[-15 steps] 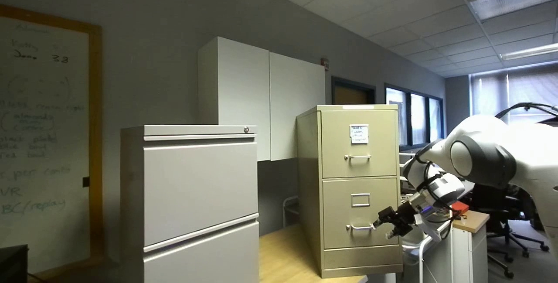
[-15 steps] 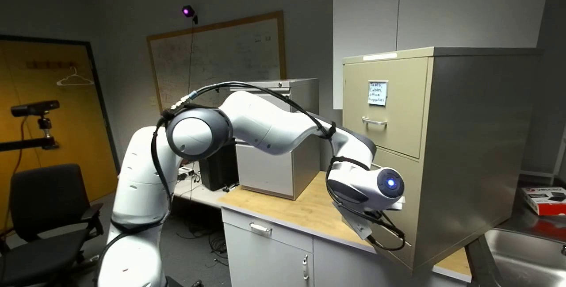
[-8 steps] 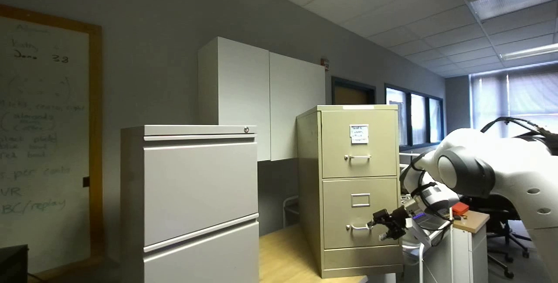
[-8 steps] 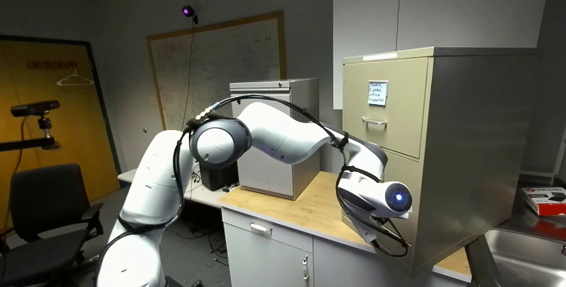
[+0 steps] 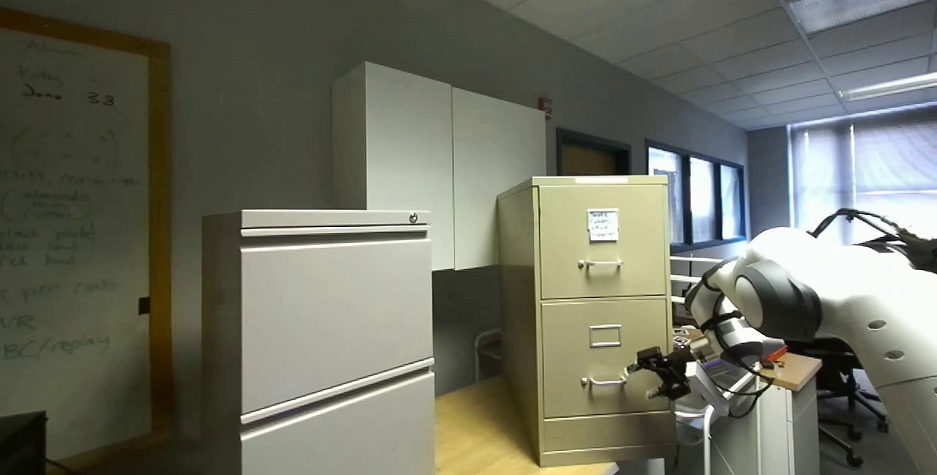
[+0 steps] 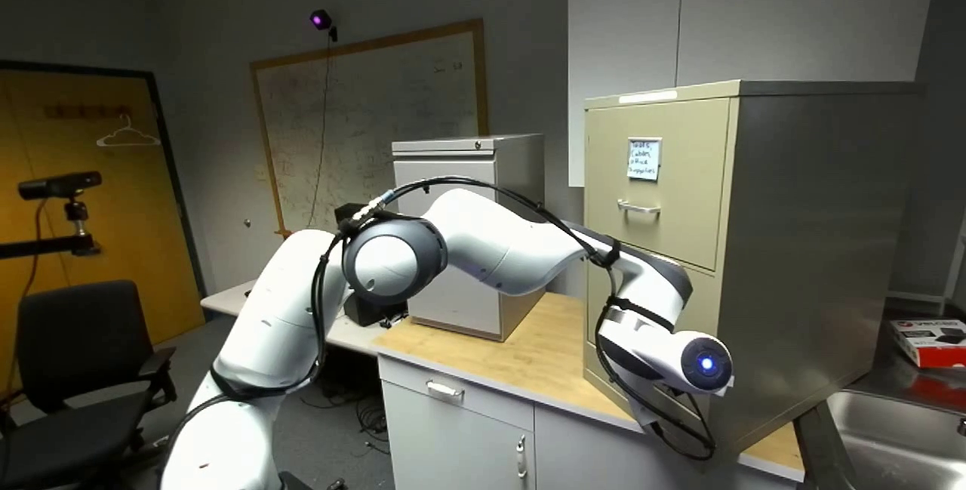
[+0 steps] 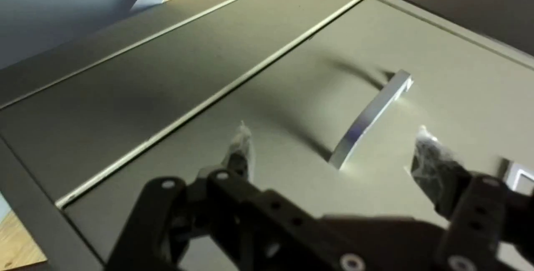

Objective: Open the bottom drawer of the file cabinet

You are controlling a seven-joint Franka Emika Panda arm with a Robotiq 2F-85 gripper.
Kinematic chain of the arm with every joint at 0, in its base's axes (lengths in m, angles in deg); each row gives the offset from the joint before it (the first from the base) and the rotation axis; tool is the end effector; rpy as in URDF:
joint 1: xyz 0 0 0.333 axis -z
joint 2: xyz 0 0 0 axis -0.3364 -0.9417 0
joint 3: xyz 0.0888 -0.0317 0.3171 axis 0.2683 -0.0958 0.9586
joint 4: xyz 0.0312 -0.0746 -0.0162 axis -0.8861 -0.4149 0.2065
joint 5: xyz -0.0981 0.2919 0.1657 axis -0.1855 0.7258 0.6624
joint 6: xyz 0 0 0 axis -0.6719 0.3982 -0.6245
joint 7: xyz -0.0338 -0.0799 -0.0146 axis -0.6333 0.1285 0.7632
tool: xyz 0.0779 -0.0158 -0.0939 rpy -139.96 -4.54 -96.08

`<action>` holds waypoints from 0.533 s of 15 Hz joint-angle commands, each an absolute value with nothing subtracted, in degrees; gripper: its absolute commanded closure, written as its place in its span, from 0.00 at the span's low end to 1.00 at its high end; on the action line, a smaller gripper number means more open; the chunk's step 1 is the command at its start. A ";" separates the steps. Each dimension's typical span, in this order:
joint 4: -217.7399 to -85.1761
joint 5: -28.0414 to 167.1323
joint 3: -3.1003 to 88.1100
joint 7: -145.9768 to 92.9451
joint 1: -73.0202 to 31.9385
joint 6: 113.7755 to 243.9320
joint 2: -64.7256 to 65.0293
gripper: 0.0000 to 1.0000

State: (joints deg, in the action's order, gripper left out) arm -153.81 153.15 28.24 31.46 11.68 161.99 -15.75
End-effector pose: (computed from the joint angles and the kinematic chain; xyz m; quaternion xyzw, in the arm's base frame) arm 0.5073 -0.4400 0.3425 -0.8220 0.2983 -0.3558 0.3298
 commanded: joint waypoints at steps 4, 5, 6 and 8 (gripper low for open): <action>-147.04 155.63 29.89 24.20 12.67 161.29 -19.33 0.00; -146.21 155.57 30.14 23.46 12.57 161.25 -19.94 0.00; -145.31 155.37 30.38 22.84 12.49 161.15 -20.60 0.00; -143.96 154.57 30.59 21.25 12.37 160.85 -21.83 0.00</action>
